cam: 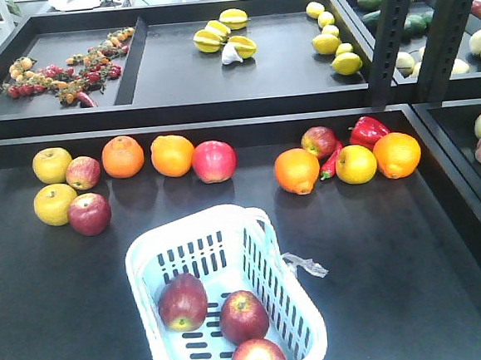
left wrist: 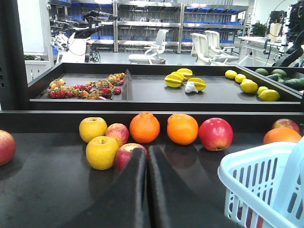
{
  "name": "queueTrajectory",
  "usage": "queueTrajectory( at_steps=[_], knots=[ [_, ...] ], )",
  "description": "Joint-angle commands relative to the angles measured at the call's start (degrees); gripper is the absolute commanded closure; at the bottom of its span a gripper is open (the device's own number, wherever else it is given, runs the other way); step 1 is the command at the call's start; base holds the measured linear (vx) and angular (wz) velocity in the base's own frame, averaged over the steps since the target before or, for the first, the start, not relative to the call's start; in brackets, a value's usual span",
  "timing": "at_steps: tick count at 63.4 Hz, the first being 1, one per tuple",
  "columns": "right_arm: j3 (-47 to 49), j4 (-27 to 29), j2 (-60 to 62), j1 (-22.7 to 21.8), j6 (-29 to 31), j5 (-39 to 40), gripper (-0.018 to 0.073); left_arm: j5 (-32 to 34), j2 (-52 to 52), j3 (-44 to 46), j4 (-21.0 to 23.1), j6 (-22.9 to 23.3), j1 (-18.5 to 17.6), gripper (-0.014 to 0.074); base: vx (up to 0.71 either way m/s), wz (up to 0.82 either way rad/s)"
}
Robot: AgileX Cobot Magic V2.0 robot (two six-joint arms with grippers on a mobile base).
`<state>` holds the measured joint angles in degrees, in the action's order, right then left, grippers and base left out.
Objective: Pick three apples into basket with both arms
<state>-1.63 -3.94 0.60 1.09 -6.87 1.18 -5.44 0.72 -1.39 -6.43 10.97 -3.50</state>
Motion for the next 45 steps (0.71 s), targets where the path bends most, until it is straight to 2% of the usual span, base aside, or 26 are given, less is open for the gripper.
queueTrajectory(
  at_steps=[1, 45],
  knots=[
    [-0.86, -0.55, 0.61, -0.44, -0.15, 4.69, 0.0568, 4.34, 0.84, -1.31, 0.44, 0.19, 0.12, 0.0603, 0.0, 0.0],
    [-0.86, -0.55, 0.61, -0.44, -0.08, 4.26, 0.0568, 4.34, 0.84, -1.31, 0.44, 0.19, 0.12, 0.0603, 0.0, 0.0]
  ],
)
